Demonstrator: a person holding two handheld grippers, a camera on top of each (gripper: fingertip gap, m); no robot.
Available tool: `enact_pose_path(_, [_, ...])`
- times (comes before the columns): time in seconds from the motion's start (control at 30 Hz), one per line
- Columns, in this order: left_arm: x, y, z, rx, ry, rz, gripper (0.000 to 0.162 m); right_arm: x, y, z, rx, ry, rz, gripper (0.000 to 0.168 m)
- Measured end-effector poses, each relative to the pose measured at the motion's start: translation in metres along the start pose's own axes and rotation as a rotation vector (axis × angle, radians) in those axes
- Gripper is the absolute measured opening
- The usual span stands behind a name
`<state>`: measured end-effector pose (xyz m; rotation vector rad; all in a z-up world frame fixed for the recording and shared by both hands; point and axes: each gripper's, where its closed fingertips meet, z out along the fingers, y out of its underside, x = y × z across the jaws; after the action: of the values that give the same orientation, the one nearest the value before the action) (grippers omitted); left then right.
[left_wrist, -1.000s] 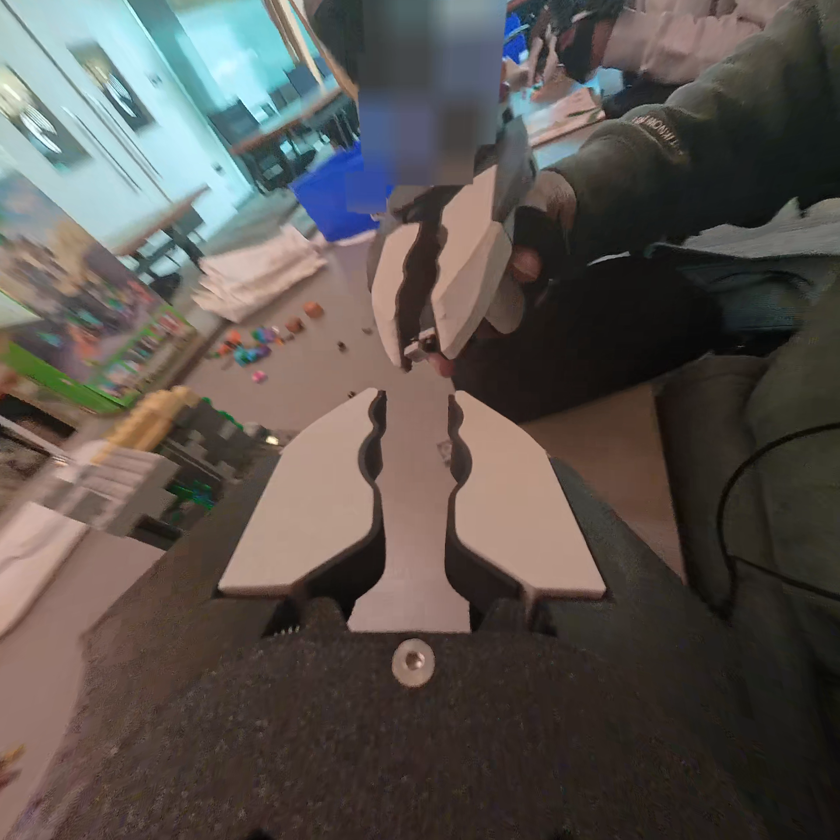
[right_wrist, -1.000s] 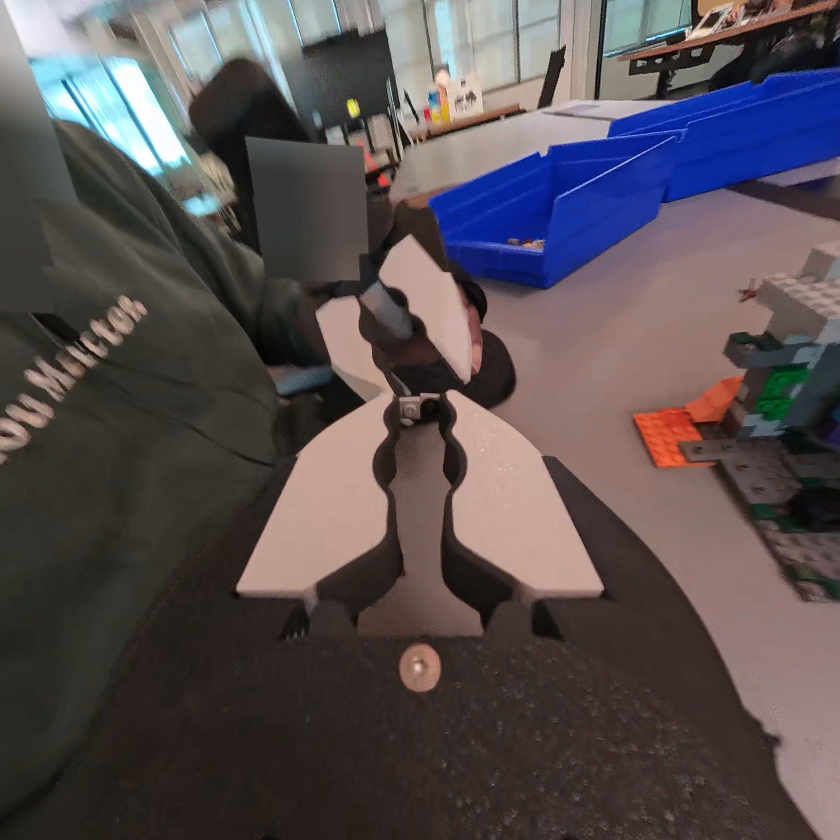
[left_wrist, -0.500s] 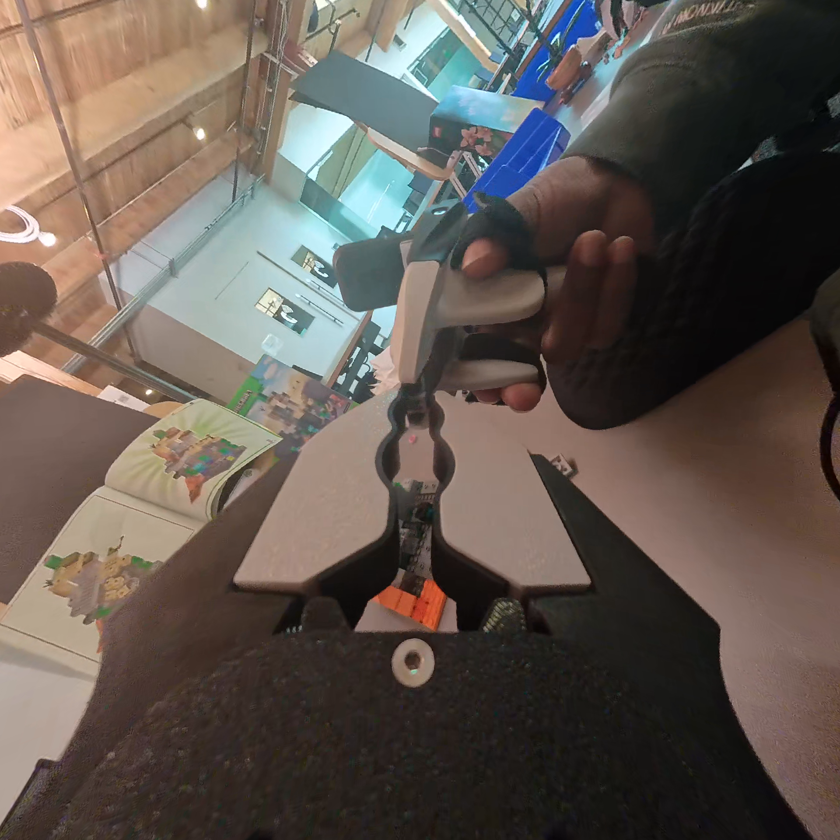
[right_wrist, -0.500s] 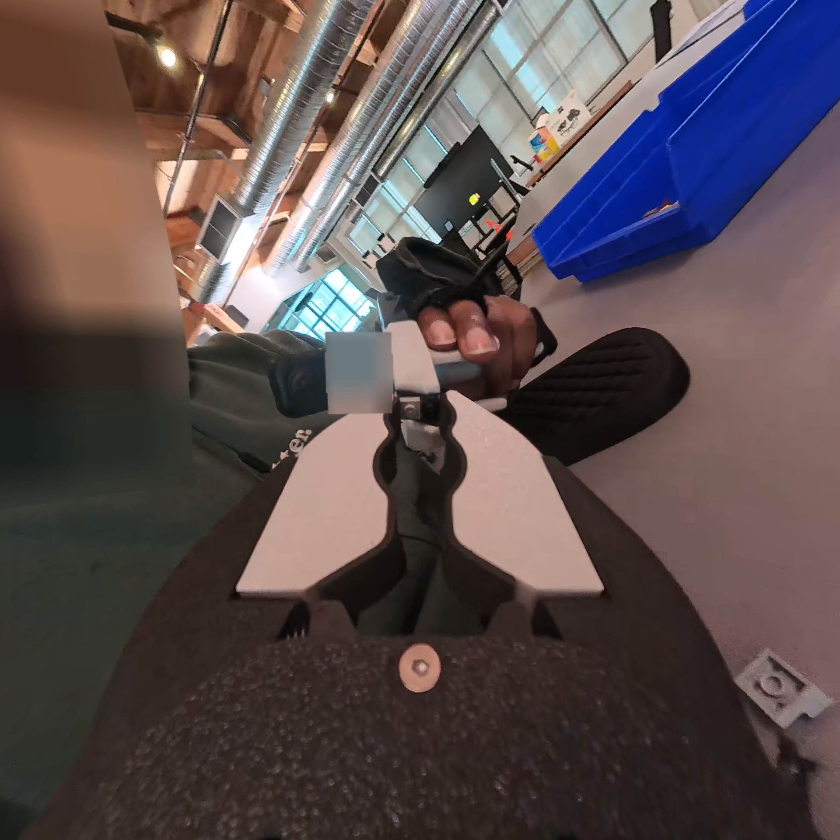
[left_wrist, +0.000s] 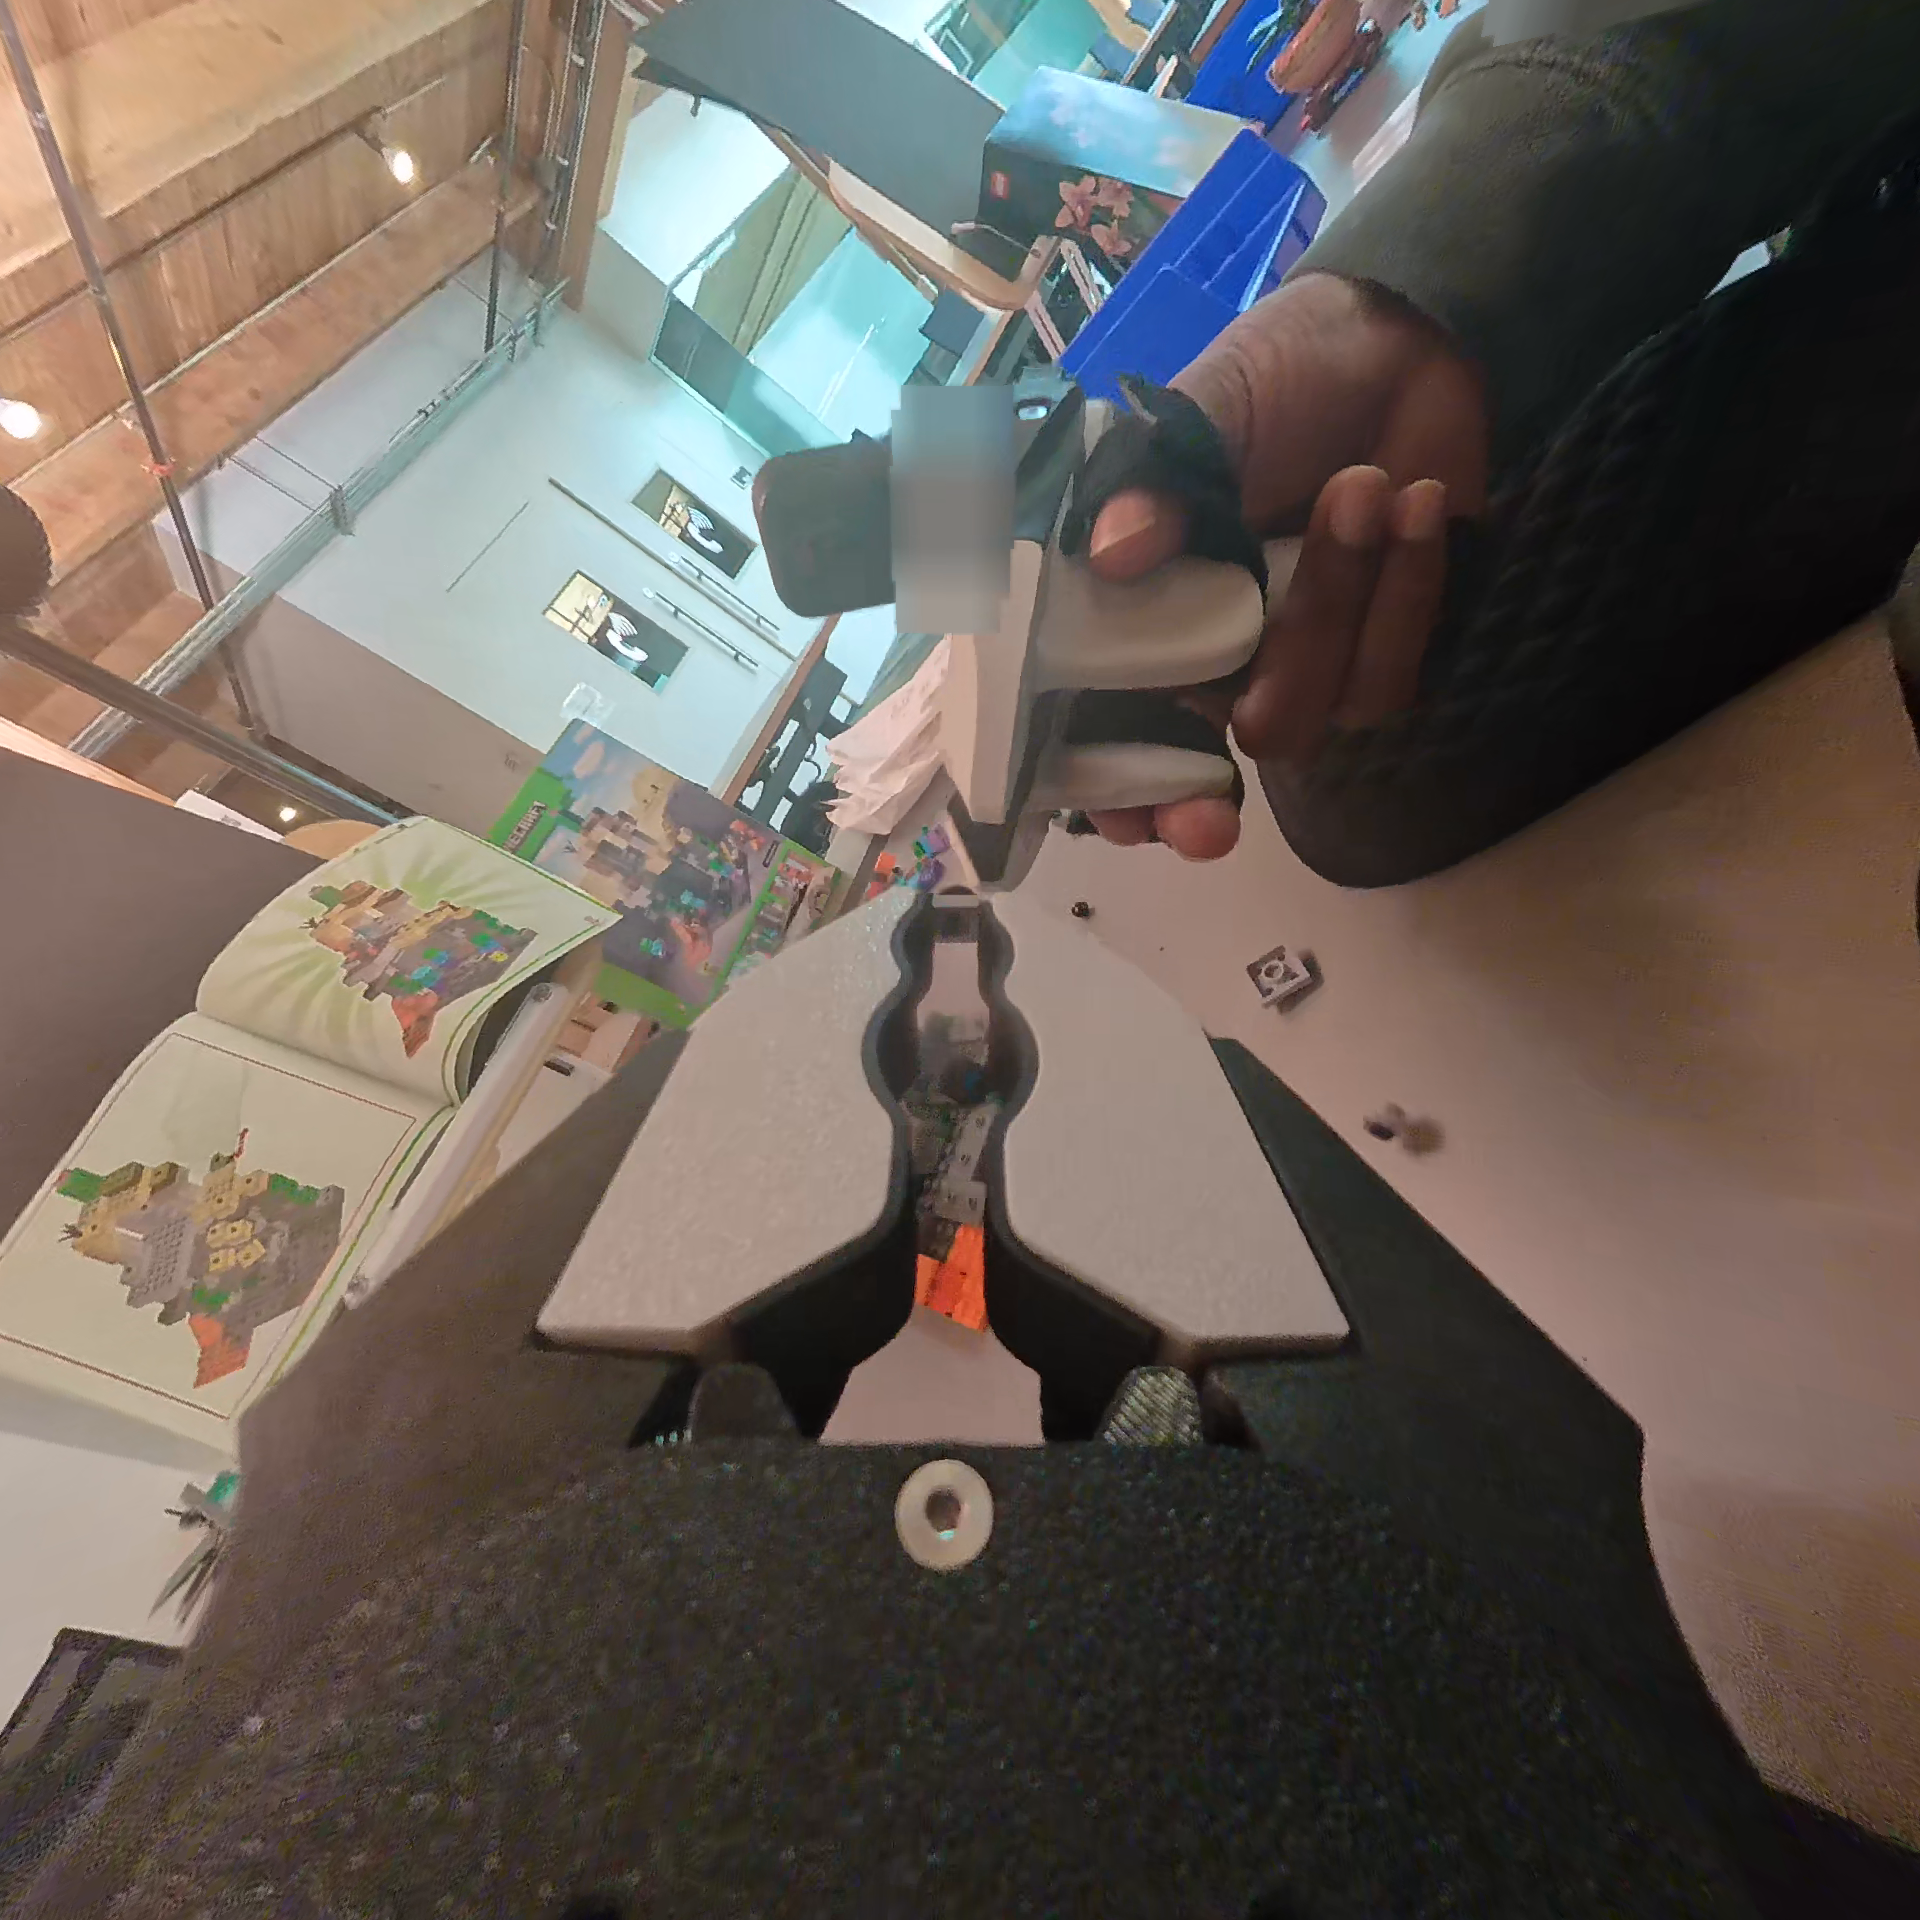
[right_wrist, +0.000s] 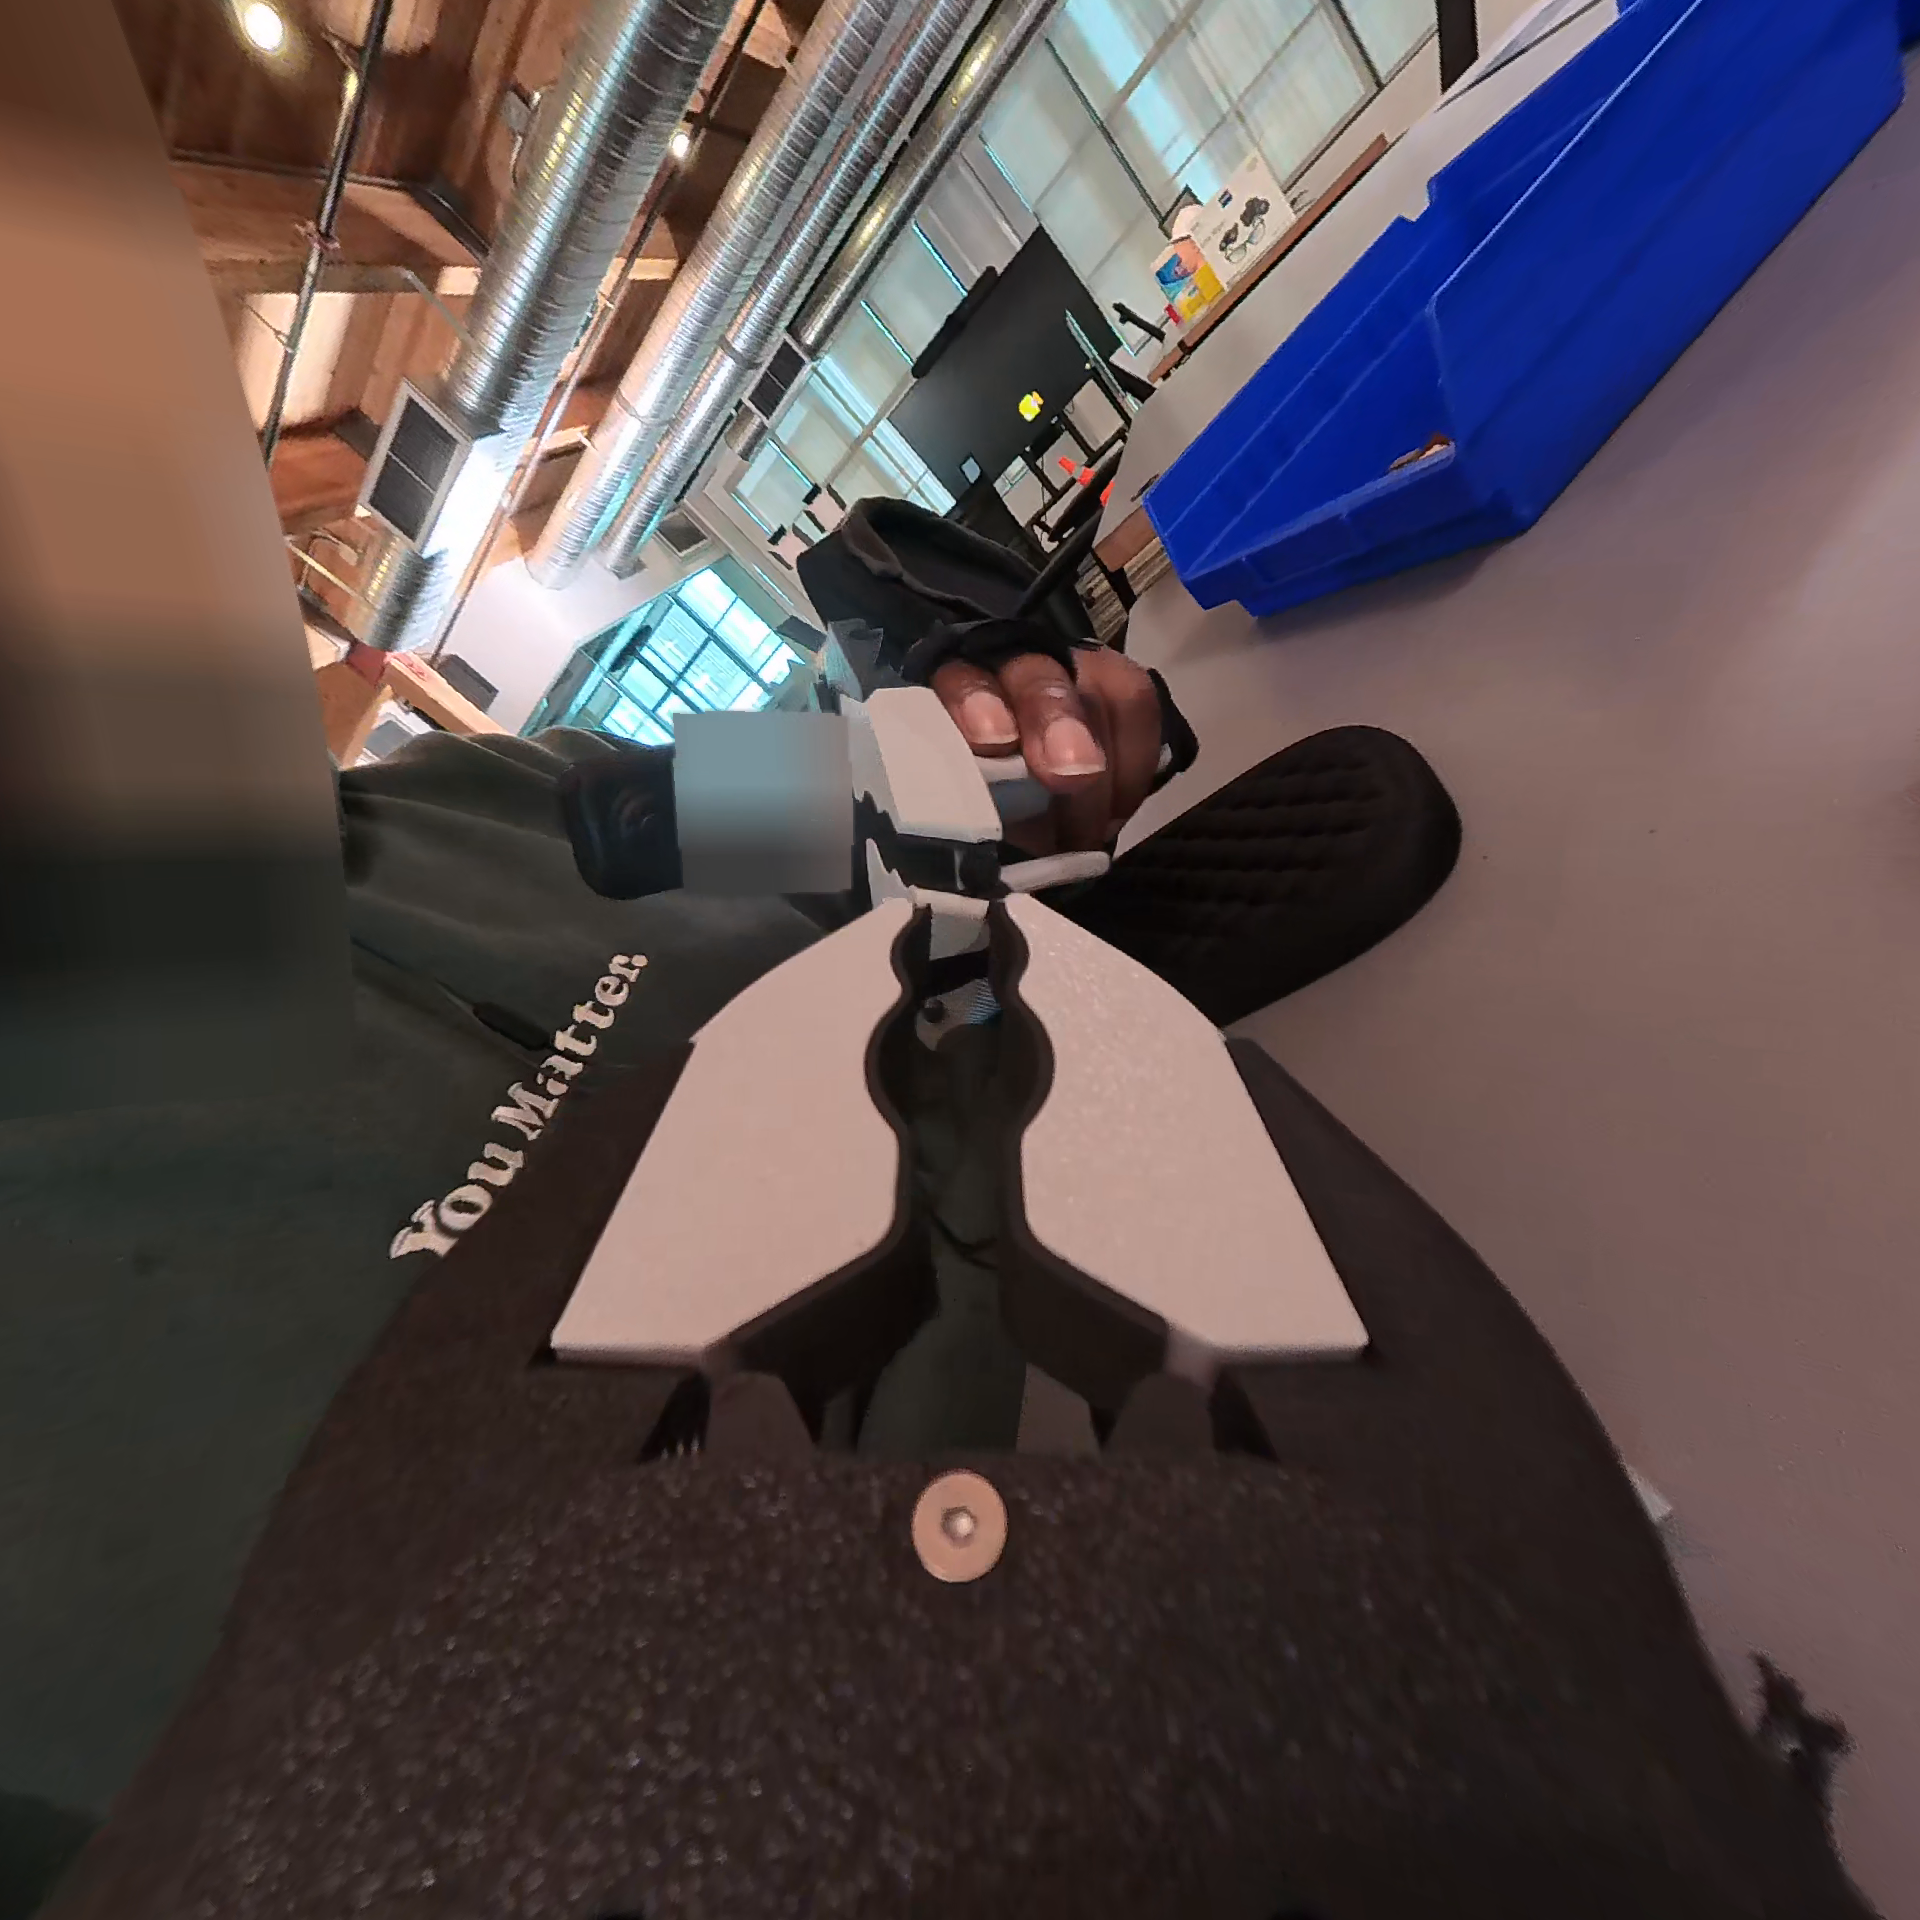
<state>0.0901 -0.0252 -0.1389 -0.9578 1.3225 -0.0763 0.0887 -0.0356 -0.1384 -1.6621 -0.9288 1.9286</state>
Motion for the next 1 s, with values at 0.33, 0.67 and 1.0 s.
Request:
enact_pose_path(0.33, [0.002, 0.005, 0.001, 0.013, 0.010, -0.019, 0.007, 0.008, 0.000, 0.001, -0.006, 0.043, -0.017, 0.013])
enact_pose_path(0.67, [0.003, -0.009, 0.000, 0.076, -0.012, 0.016, 0.007, -0.006, -0.003, 0.011, -0.016, -0.062, 0.008, 0.007])
enact_pose_path(1.0, [-0.006, -0.020, -0.005, 0.131, -0.093, 0.005, 0.008, -0.018, -0.010, 0.014, 0.048, -0.128, -0.040, 0.006])
